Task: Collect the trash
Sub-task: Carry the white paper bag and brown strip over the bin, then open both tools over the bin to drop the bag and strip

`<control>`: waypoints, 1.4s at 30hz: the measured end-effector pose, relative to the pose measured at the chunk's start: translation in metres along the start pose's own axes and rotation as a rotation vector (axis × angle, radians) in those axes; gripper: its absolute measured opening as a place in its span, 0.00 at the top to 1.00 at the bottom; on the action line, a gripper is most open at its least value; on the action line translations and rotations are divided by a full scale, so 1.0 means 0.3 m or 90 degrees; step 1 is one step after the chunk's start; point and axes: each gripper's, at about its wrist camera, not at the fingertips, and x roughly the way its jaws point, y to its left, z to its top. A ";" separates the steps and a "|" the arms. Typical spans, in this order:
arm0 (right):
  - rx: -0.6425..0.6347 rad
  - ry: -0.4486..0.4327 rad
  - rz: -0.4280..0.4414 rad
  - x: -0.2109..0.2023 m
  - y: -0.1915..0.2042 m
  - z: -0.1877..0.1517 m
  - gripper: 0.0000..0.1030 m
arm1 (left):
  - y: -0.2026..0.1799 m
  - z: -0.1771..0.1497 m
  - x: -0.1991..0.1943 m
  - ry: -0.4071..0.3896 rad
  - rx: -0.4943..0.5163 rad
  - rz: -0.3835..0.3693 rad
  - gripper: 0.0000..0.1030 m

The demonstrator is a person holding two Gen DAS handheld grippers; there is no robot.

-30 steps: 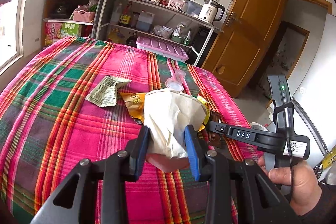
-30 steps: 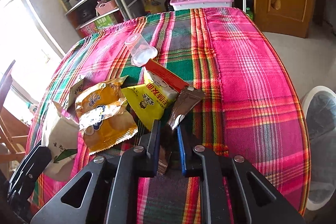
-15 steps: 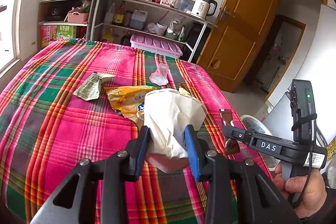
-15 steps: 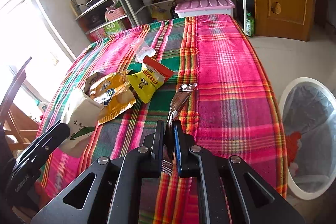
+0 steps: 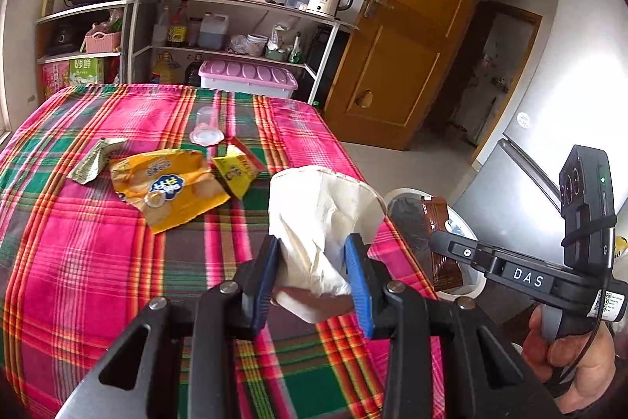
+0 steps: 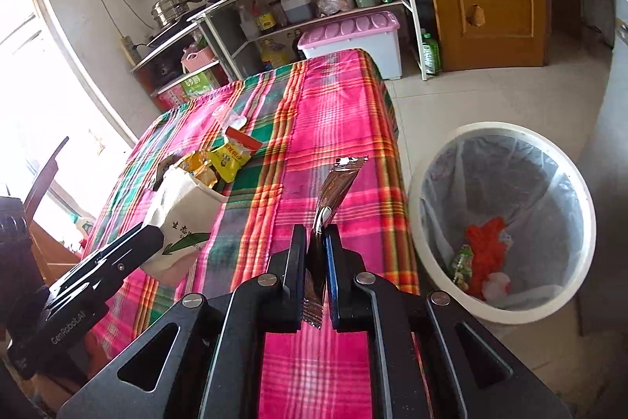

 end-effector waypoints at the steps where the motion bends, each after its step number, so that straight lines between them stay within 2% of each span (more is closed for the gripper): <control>1: 0.006 -0.003 -0.003 -0.013 -0.020 -0.003 0.91 | -0.022 0.002 0.007 0.003 0.006 -0.004 0.65; 11: 0.054 -0.017 -0.026 -0.081 -0.197 -0.017 0.91 | -0.223 0.023 0.118 0.032 0.054 -0.050 0.64; 22: 0.105 -0.009 -0.063 -0.070 -0.388 -0.021 0.91 | -0.388 0.055 0.313 0.073 0.091 -0.085 0.64; 30: 0.135 0.006 -0.086 -0.024 -0.495 -0.014 0.91 | -0.444 0.059 0.448 0.108 0.090 -0.103 0.64; 40: 0.171 0.019 -0.100 0.018 -0.575 -0.007 0.90 | -0.484 0.035 0.545 0.145 0.083 -0.108 0.62; 42: 0.173 0.022 -0.103 0.024 -0.583 -0.010 0.87 | -0.484 0.034 0.560 0.154 0.078 -0.109 0.62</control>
